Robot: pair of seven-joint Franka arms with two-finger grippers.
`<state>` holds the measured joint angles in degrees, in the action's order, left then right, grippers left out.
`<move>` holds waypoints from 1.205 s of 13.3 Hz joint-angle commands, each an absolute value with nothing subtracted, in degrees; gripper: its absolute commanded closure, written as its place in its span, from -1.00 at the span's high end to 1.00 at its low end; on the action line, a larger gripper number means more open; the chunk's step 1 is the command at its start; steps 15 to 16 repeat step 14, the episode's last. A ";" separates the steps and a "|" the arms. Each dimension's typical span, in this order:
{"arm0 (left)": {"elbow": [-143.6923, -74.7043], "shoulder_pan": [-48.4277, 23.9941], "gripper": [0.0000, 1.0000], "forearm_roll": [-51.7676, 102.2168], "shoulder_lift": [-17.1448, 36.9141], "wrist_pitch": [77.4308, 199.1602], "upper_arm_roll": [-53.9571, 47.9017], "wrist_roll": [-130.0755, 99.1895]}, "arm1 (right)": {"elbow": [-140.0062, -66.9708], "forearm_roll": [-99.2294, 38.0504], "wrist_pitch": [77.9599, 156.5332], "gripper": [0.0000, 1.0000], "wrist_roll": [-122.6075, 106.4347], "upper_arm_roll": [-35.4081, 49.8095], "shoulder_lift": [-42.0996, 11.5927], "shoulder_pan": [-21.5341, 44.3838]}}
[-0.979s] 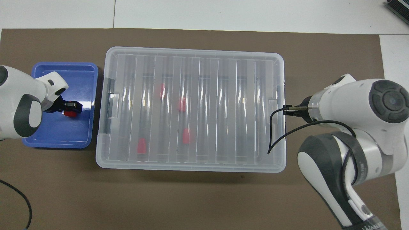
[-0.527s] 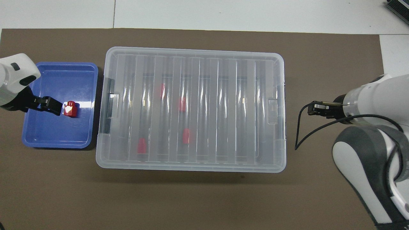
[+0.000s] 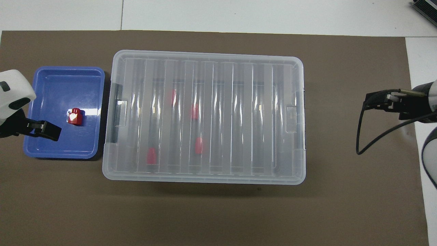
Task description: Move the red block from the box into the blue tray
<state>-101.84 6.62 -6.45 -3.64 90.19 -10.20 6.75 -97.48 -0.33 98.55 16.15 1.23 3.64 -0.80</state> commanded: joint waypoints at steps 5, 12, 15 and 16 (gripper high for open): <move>-101.43 4.66 1.00 -3.17 -6.77 90.88 -10.11 6.15 | -88.67 0.53 86.76 1.00 13.82 1.76 -0.27 -1.14; -101.87 3.35 1.00 -3.08 -6.59 95.71 -9.23 3.52 | -91.49 0.53 88.59 1.00 12.57 1.76 1.14 -0.97; -101.87 -0.24 1.00 -3.08 -6.59 95.98 -5.91 3.43 | -91.49 0.53 88.94 1.00 13.00 1.76 1.06 -0.62; -101.87 -0.24 1.00 -3.08 -6.59 95.98 -5.91 3.43 | -91.49 0.53 88.94 1.00 13.00 1.76 1.06 -0.62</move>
